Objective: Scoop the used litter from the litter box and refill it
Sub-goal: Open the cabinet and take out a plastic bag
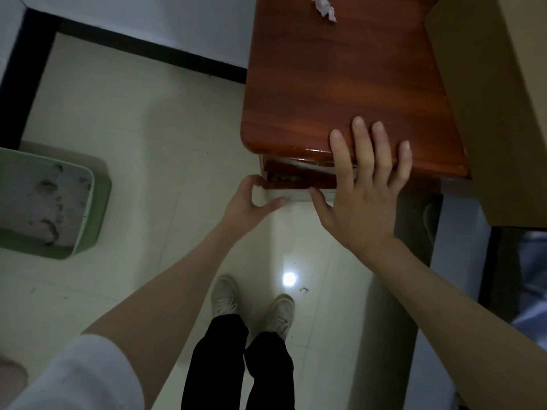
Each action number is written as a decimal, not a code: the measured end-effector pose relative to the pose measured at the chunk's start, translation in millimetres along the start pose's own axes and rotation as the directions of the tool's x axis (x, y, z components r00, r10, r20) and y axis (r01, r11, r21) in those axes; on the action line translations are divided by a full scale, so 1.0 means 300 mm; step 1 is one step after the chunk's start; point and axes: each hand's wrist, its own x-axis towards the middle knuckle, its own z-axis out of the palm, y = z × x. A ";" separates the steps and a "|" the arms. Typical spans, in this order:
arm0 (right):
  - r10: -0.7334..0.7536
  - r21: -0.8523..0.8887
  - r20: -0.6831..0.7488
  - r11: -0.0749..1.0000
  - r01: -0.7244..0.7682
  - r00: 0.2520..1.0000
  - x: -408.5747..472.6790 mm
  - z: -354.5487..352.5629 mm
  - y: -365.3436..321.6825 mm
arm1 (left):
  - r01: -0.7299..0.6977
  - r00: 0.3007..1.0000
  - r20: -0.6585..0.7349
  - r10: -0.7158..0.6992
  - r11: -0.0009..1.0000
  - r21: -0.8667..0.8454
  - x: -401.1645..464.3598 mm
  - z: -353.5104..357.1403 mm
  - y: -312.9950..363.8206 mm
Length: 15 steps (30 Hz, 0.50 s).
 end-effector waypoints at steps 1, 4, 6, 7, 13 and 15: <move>0.002 -0.004 0.007 1.000 -0.002 1.000 0.000 -0.002 0.000 | -0.009 1.000 -0.028 0.010 1.000 0.014 -0.022 0.017 -0.016; 0.019 -0.019 0.026 1.000 -0.018 0.999 -0.004 -0.010 -0.011 | -0.015 0.992 -0.123 0.012 1.000 -0.022 -0.089 0.075 -0.063; 0.035 -0.001 0.032 0.999 -0.035 0.999 -0.005 -0.020 -0.020 | 0.004 0.990 -0.143 -0.011 0.999 -0.051 -0.131 0.101 -0.083; 0.042 0.014 0.037 0.999 -0.043 0.998 -0.004 -0.028 -0.021 | 0.015 0.991 -0.129 -0.020 0.999 -0.046 -0.152 0.109 -0.090; 0.243 0.261 0.127 0.927 -0.269 0.962 -0.148 -0.085 -0.077 | 0.101 0.993 -0.060 -0.101 0.995 -0.003 -0.248 0.131 -0.114; 0.345 0.272 0.323 0.858 -0.436 0.881 -0.267 -0.081 -0.088 | 0.129 0.992 -0.008 -0.129 0.991 0.036 -0.288 0.147 -0.125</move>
